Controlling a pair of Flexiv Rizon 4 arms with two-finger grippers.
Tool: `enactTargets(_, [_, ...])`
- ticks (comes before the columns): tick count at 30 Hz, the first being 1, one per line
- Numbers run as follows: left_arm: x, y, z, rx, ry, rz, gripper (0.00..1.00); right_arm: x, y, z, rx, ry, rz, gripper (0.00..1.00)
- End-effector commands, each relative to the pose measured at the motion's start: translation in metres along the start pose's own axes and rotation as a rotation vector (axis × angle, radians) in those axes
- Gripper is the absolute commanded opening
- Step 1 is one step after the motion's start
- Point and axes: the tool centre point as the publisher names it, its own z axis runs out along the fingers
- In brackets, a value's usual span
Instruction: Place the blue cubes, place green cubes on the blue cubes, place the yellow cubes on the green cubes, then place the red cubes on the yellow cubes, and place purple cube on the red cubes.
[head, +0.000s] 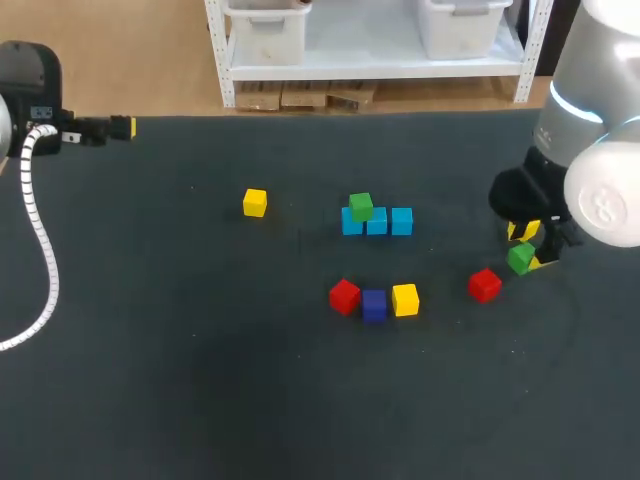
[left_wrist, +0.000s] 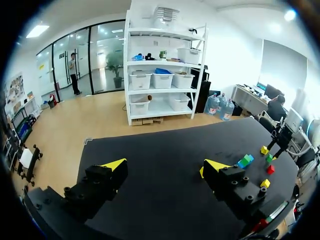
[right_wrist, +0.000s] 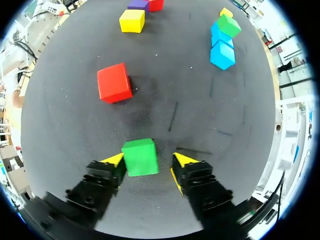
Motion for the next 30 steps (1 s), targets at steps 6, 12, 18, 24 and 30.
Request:
enactTargets(6, [0.000,0.004,0.000,0.028,-0.002,0.002,1.00,-0.010,0.002,-0.011,0.018,-0.056,0.097,0.00])
enactTargets(12, [0.000,0.004,0.000,0.028,-0.002,0.002,1.00,-0.030,-0.006,-0.031,0.026,-0.053,0.168,0.00])
enactTargets(18, [0.000,0.004,0.000,0.028,-0.002,0.002,1.00,-0.058,-0.031,-0.058,0.090,-0.041,0.259,0.00])
enactTargets(24, [0.000,0.004,0.000,0.028,-0.002,0.002,1.00,-0.084,-0.070,-0.069,0.158,-0.045,0.306,0.00])
enactTargets(30, [0.000,0.004,0.000,0.028,-0.002,0.002,1.00,-0.107,-0.092,-0.063,0.157,-0.074,0.356,0.00])
